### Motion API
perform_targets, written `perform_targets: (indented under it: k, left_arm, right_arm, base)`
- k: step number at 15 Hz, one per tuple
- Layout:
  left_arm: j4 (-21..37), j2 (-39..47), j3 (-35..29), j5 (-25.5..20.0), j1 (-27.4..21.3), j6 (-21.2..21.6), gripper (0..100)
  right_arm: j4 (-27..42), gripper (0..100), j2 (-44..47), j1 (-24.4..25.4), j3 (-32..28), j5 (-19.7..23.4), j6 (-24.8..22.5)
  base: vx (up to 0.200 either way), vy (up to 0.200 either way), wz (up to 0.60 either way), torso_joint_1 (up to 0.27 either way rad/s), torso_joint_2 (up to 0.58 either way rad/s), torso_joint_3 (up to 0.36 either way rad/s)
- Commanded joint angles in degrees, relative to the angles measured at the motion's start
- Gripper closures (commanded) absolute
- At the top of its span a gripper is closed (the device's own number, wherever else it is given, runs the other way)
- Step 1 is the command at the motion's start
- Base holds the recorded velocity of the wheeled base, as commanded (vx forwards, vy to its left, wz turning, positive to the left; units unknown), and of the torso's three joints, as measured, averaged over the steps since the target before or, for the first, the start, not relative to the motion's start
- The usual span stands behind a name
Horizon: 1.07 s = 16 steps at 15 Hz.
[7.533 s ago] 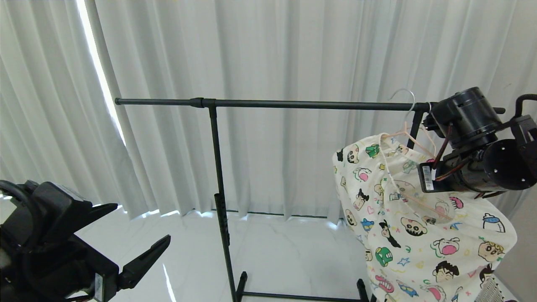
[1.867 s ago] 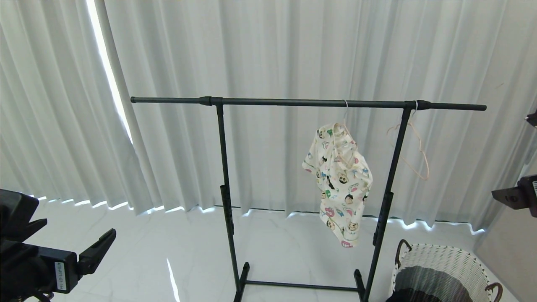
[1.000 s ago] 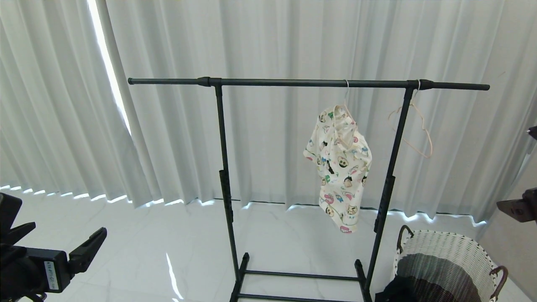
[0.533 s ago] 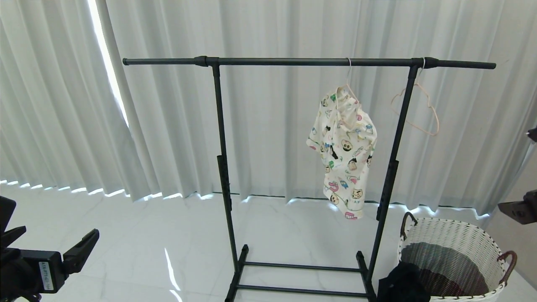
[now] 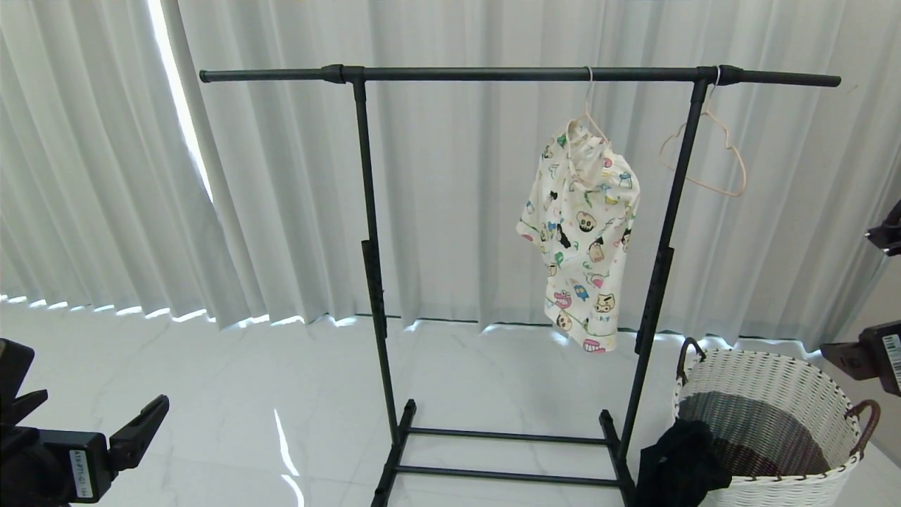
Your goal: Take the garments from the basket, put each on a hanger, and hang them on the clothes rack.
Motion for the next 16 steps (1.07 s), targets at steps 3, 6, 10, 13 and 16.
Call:
perform_targets:
  k: [3, 6, 10, 13, 16]
  left_arm:
    - [0.0, -0.2, 0.0, -0.1, -0.8, 0.0, 0]
    - [0.0, -0.7, 0.0, -0.1, -2.5, 0.9, 0]
    - [0.0, -0.5, 0.1, -0.1, -3.6, 1.7, 0]
    - [0.0, -0.5, 0.3, -0.1, -3.5, 1.7, 0]
    - [0.0, -0.6, 0.3, -0.1, -3.6, 1.5, 0]
  right_arm:
    - [-7.6, 0, -0.3, 0.0, 5.2, 0.1, -3.0]
    - [-9.0, 0, -0.8, 0.0, 6.9, 0.2, -4.8]
    - [-9.2, 0, 0.1, 0.0, 8.0, 0.4, -5.3]
    - [-11.0, 0, 1.2, 0.3, 9.0, 2.5, -5.3]
    - [-17.3, 0, 2.9, 0.2, 12.3, 4.1, -8.1]
  base:
    - [0.0, -0.133, 0.0, 0.0, 0.01, 0.008]
    - [0.0, -0.2, 0.0, 0.006, 0.01, 0.001]
    - [0.0, -0.05, 0.0, -0.002, 0.0, 0.003]
    - [0.0, 0.0, 0.0, 0.0, 0.0, 0.0]
    - [0.0, 0.0, 0.0, 0.0, 0.0, 0.0]
